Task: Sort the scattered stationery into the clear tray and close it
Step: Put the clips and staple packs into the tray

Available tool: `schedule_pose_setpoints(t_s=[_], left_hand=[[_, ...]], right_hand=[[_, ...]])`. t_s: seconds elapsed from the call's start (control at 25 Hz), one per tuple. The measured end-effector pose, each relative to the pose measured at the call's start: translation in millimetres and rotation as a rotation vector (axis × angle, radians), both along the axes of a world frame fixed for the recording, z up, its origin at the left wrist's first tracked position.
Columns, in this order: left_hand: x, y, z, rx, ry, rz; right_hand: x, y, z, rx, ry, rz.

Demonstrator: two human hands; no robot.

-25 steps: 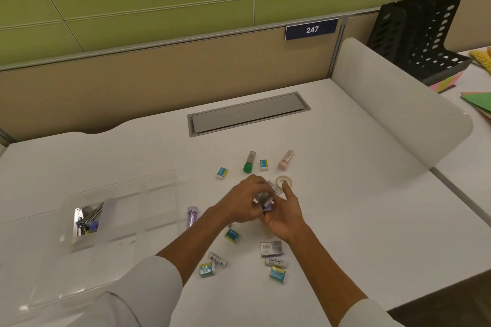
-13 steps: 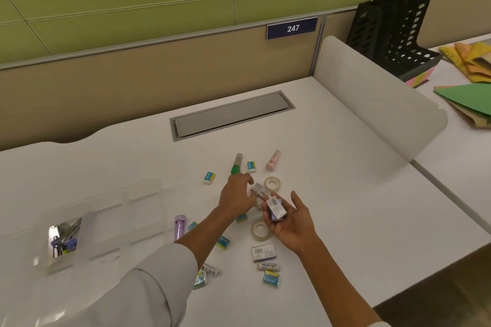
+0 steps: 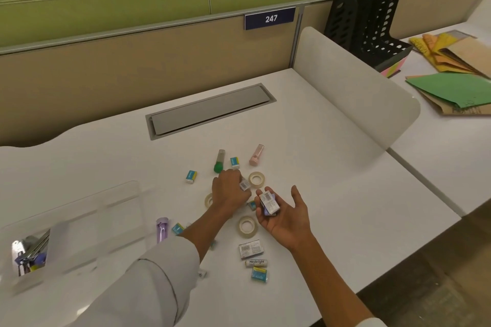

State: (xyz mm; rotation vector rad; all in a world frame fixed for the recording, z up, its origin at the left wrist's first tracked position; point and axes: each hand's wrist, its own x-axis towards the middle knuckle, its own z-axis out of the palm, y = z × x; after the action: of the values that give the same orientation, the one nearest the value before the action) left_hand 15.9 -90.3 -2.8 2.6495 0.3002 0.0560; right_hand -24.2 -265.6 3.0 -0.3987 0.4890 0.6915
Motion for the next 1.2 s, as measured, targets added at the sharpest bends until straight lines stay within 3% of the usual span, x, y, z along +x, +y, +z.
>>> schedule_pose_setpoints(t_s=[0.2,0.32,0.6,0.76,1.04,1.2], left_hand=[[-20.5,6.1,19.9,-0.273,-0.238,-0.117],[-46.7,-1.6,32.5,-0.341,-0.263,-0.283],[-89.2,-15.8,35.7,-0.241,-0.200,-0.483],[-105.3,2.4,28.7,-0.130,-0.200,-0.487],[-126.3,6.7,17.1,0.122,0.155,-0.535],[-124.9,-6.8,15.6,0.189,0.197,-0.476]], right_hand=[[-2.8,2.1,2.0,-0.007,-0.008,-0.014],[-9.3,5.7,4.5,-0.021,-0.009,0.003],[-35.7,18.7,14.3,-0.172,-0.070,0.036],[-44.5,8.7,17.8,-0.145,-0.048,0.019],[-56.8,-4.7,6.3,-0.146,-0.007,-0.030],[-62.1,-10.0,-2.8,-0.080,0.043,-0.036]])
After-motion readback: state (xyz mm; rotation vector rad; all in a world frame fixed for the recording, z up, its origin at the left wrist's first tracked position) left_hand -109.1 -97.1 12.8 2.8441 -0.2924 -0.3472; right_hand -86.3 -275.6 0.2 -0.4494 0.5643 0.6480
